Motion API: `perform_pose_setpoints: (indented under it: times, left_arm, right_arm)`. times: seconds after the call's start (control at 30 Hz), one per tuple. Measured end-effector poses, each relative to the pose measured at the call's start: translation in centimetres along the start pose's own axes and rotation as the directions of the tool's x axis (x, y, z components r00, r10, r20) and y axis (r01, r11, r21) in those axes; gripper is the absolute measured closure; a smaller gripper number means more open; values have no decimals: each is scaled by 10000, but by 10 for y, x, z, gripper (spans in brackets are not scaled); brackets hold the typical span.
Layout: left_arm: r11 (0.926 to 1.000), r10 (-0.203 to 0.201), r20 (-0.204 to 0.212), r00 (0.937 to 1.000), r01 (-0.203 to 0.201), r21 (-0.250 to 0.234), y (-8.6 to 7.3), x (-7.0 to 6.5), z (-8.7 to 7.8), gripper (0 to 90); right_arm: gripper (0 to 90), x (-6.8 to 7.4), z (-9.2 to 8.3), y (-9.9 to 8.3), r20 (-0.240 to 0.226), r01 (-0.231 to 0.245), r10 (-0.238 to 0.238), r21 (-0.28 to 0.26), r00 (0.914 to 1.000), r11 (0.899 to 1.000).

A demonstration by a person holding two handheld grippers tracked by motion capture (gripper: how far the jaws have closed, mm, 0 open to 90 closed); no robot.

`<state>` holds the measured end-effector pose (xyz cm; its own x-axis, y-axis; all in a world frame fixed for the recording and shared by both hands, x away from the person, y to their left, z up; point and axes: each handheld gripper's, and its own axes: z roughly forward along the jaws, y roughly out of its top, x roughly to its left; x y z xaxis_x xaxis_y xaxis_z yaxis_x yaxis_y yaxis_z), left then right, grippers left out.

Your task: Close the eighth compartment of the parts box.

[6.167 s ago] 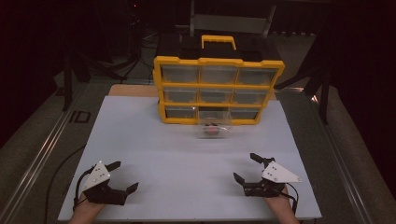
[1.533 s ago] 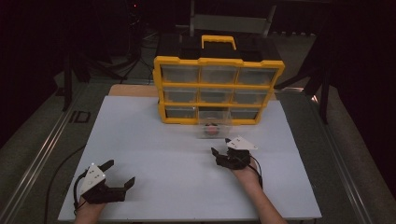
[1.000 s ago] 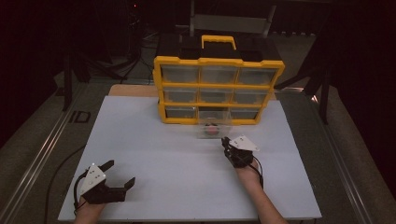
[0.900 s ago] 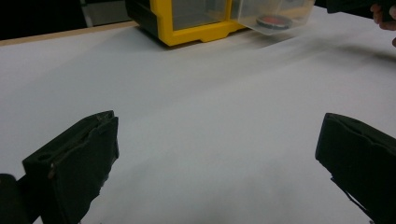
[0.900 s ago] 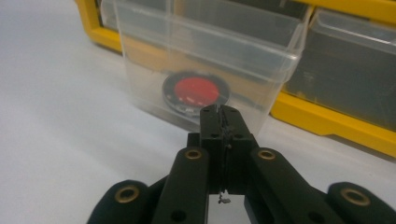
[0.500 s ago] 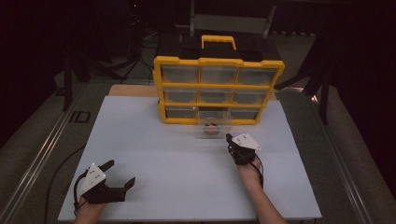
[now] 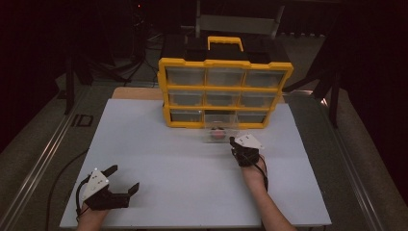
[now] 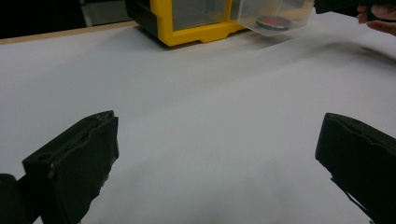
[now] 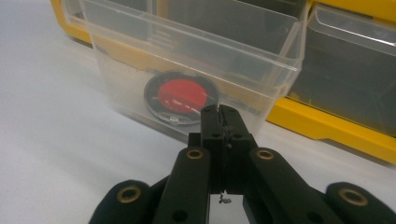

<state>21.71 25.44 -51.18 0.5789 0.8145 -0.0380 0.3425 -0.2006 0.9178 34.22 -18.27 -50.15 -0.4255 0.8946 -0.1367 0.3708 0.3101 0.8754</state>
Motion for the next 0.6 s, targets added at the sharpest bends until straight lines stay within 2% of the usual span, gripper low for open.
perform_pose_setpoints:
  times: [0.6]
  left_arm:
    - [10000,-2,-4,10000,2,1,0,0,0,2]
  right_arm:
    - [900,2,12,3,-54,-245,246,159,9997,9996]
